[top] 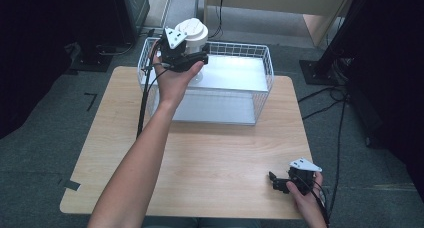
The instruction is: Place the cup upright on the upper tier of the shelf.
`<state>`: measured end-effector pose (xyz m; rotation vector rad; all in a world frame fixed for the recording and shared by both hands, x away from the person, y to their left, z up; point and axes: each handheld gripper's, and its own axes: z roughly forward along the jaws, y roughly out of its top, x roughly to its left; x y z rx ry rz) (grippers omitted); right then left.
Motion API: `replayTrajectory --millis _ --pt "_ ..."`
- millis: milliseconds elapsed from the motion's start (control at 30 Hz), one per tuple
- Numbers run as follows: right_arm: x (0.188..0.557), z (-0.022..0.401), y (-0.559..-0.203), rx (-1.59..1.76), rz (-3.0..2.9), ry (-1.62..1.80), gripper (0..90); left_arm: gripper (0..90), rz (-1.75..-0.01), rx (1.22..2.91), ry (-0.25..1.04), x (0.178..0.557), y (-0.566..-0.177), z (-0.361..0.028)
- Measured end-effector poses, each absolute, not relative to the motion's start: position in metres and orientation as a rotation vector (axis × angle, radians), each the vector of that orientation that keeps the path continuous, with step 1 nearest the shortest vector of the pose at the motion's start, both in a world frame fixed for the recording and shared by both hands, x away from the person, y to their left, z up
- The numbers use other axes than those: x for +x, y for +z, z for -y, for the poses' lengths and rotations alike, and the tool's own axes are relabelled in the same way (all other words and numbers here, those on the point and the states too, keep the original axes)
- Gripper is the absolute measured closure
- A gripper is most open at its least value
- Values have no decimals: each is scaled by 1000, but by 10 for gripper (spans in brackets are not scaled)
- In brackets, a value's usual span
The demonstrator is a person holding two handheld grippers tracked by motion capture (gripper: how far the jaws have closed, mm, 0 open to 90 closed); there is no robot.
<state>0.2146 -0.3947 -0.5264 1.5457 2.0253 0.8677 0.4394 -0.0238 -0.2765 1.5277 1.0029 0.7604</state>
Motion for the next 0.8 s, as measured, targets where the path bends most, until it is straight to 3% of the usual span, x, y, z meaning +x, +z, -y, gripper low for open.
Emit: replayTrajectory --millis 200,800 --pt "215 395 -526 1547 -2025 868 0 0 -1027 1532 734 440 -277 23" --pt "215 395 -526 1542 -2028 869 0 0 -1013 1587 771 421 -292 12"
